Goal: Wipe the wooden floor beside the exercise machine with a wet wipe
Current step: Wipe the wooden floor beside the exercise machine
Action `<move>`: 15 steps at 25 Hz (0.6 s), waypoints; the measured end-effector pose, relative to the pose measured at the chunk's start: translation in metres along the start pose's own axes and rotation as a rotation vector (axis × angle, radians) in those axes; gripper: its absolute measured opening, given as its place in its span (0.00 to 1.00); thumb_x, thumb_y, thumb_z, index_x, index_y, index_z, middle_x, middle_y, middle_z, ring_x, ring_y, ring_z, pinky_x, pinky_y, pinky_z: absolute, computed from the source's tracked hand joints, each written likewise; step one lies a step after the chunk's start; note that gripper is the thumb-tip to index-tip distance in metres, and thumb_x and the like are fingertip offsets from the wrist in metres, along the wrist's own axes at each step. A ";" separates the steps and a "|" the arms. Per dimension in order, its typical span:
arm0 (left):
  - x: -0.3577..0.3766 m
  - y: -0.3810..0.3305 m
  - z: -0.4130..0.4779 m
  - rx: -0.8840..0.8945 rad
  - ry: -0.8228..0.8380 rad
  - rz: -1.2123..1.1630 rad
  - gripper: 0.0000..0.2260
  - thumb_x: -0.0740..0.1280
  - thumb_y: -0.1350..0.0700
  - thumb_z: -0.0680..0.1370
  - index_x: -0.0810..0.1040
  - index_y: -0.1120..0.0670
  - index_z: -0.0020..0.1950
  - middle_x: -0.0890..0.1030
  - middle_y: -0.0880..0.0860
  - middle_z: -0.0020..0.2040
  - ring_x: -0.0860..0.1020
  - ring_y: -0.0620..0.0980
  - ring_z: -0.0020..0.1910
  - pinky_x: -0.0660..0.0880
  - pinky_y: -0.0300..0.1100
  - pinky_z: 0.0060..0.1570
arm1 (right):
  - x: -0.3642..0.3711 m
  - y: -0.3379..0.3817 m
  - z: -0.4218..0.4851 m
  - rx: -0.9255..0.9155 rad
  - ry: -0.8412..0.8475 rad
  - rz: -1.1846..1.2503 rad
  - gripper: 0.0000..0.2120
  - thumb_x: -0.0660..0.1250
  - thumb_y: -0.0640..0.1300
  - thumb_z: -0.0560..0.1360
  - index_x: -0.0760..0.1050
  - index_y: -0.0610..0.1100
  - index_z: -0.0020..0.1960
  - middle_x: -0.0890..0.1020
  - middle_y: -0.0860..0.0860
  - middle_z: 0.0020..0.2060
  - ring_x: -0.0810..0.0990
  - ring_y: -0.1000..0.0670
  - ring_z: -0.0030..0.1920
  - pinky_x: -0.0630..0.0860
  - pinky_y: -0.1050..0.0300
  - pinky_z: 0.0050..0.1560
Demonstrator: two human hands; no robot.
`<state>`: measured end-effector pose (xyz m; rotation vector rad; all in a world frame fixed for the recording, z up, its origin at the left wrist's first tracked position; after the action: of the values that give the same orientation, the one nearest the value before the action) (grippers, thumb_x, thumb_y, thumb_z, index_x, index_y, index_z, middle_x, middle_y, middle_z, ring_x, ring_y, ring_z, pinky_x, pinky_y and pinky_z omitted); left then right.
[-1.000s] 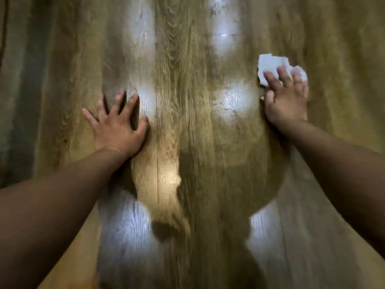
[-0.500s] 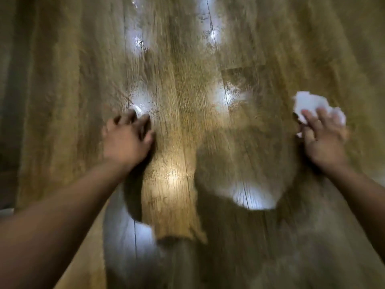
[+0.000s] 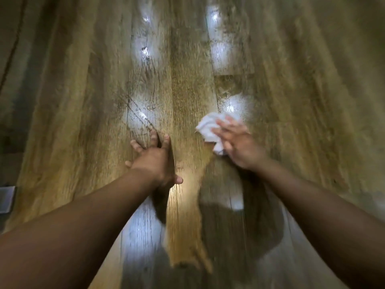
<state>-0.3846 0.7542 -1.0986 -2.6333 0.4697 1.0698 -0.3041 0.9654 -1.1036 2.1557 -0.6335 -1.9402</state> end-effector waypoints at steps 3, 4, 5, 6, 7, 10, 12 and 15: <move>-0.004 0.001 0.005 0.004 -0.007 -0.010 0.59 0.77 0.38 0.65 0.34 0.42 0.78 0.28 0.46 0.77 0.31 0.70 0.73 0.56 0.77 0.64 | -0.059 -0.150 -0.007 0.544 -0.144 -0.100 0.35 0.43 0.55 0.73 0.67 0.46 0.75 0.63 0.42 0.77 0.54 0.39 0.78 0.48 0.44 0.78; -0.003 0.002 0.006 0.004 -0.002 -0.022 0.59 0.77 0.39 0.65 0.34 0.42 0.78 0.28 0.46 0.77 0.31 0.70 0.73 0.55 0.78 0.64 | -0.076 -0.172 -0.006 0.657 -0.174 -0.082 0.35 0.44 0.55 0.71 0.68 0.46 0.74 0.65 0.41 0.76 0.56 0.37 0.77 0.50 0.42 0.78; -0.003 0.003 0.006 -0.002 0.007 -0.034 0.59 0.78 0.40 0.65 0.34 0.42 0.78 0.28 0.46 0.77 0.30 0.70 0.73 0.55 0.78 0.64 | -0.087 -0.169 0.003 0.716 -0.197 -0.066 0.33 0.46 0.53 0.71 0.70 0.45 0.71 0.67 0.40 0.73 0.58 0.36 0.75 0.52 0.42 0.77; -0.003 0.002 0.006 -0.003 0.016 -0.043 0.59 0.78 0.41 0.65 0.34 0.42 0.78 0.27 0.45 0.76 0.30 0.69 0.73 0.54 0.78 0.64 | -0.090 -0.150 0.010 0.741 -0.239 -0.022 0.29 0.49 0.50 0.71 0.73 0.43 0.68 0.69 0.39 0.71 0.61 0.37 0.74 0.54 0.46 0.75; -0.003 0.001 0.006 -0.003 0.024 -0.048 0.60 0.79 0.41 0.65 0.34 0.42 0.78 0.27 0.45 0.76 0.29 0.69 0.73 0.54 0.79 0.64 | -0.085 -0.119 0.021 0.691 -0.233 0.018 0.25 0.53 0.46 0.73 0.73 0.41 0.67 0.69 0.39 0.71 0.62 0.39 0.74 0.55 0.51 0.74; -0.003 0.001 0.007 -0.006 0.034 -0.064 0.60 0.79 0.42 0.65 0.35 0.41 0.78 0.26 0.43 0.76 0.29 0.69 0.73 0.53 0.79 0.63 | -0.004 0.022 0.019 0.188 0.090 -0.045 0.27 0.55 0.48 0.79 0.62 0.48 0.77 0.55 0.45 0.79 0.51 0.43 0.79 0.42 0.55 0.75; -0.003 0.002 0.008 0.002 0.024 -0.052 0.60 0.79 0.41 0.64 0.36 0.40 0.78 0.27 0.43 0.76 0.30 0.69 0.74 0.54 0.79 0.63 | 0.045 0.078 -0.035 -0.160 0.201 -0.123 0.27 0.57 0.50 0.76 0.66 0.52 0.75 0.60 0.47 0.78 0.54 0.40 0.79 0.42 0.43 0.77; -0.003 0.004 0.008 0.012 0.010 -0.027 0.60 0.79 0.39 0.63 0.36 0.40 0.78 0.28 0.44 0.77 0.30 0.69 0.73 0.54 0.79 0.63 | 0.009 -0.035 -0.090 0.169 -0.042 -0.105 0.31 0.52 0.55 0.71 0.70 0.53 0.73 0.66 0.47 0.76 0.60 0.40 0.77 0.59 0.34 0.74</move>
<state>-0.3930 0.7540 -1.1022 -2.6288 0.4404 1.0429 -0.2081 0.9798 -1.1131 2.2960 -0.7306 -2.0587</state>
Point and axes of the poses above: each hand's wrist, its own z-axis towards the middle knuckle, its own x-axis out of the palm, y = z × x, the point moved 7 cm from there along z, towards the middle knuckle
